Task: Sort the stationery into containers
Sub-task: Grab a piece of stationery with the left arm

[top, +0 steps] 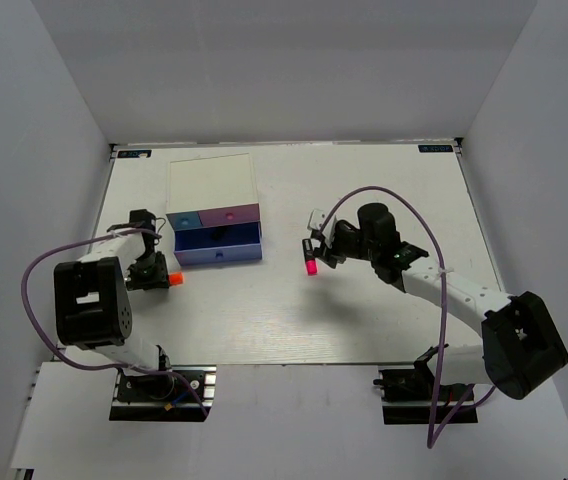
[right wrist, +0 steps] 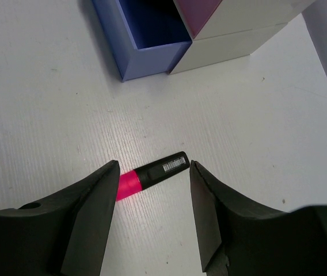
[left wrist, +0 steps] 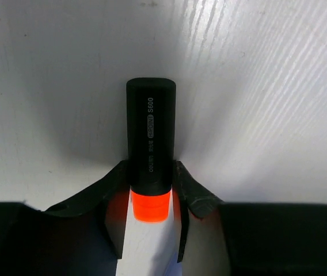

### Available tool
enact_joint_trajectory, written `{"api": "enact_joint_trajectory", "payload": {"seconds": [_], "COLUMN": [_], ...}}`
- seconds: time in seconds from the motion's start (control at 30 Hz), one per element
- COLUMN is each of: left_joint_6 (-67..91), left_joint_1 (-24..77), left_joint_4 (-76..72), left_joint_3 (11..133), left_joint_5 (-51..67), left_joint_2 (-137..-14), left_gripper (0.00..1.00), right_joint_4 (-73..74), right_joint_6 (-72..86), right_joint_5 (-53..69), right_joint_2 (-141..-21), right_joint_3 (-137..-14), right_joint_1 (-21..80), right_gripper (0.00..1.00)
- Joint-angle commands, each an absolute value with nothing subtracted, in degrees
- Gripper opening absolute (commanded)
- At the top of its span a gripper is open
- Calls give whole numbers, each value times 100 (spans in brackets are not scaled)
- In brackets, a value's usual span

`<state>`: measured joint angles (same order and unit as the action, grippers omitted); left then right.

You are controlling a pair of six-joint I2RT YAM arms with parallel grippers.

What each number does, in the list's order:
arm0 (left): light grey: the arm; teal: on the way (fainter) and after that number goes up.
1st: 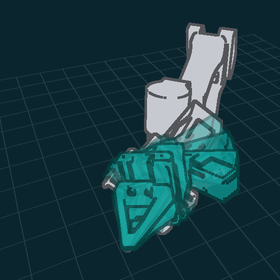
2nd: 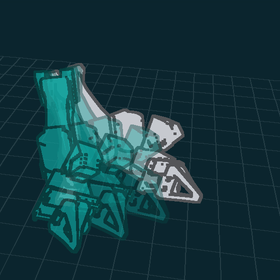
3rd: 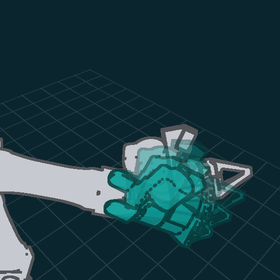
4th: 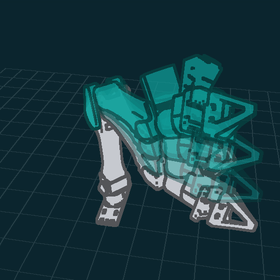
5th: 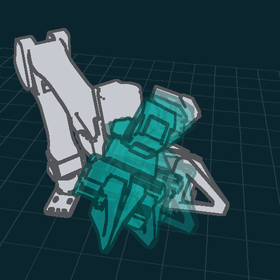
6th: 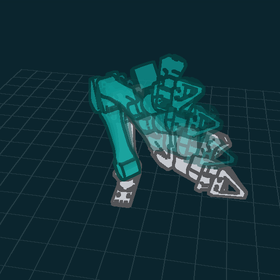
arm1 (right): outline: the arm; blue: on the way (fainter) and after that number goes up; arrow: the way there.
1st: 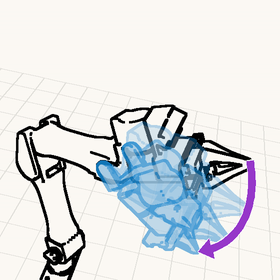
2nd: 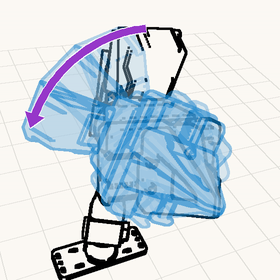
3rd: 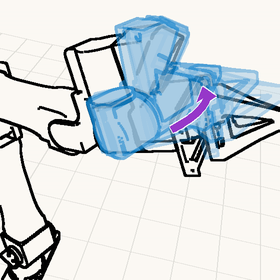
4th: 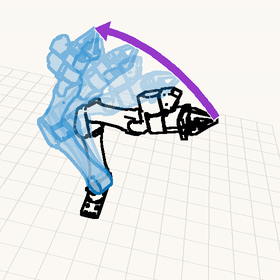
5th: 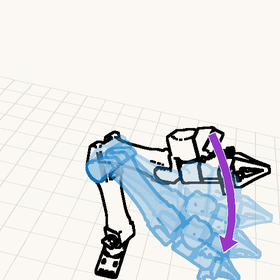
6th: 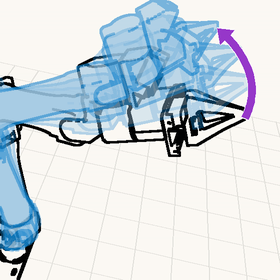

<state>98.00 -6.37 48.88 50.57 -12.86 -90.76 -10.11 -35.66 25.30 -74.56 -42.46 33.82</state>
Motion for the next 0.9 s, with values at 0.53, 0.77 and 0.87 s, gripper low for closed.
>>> {"api": "enact_joint_trajectory", "payload": {"seconds": [0.53,0.77,0.87], "left_joint_6": [8578,8525,8525], "left_joint_1": [-527,-475,-361], "left_joint_4": [4474,4281,4149], "left_joint_3": [4412,4701,5087], "left_joint_5": [-317,122,246], "left_joint_2": [-6786,-6705,-7004], "left_gripper": [0,0,0], "right_joint_4": [-1248,-1230,-1222], "right_joint_6": [-3472,-3498,-3524], "right_joint_5": [2733,2689,2672], "right_joint_2": [-7260,-7260,-7260], "right_joint_3": [-4131,-4026,-3999], "right_joint_1": [3269,3252,3243], "right_gripper": [58,58,58]}}
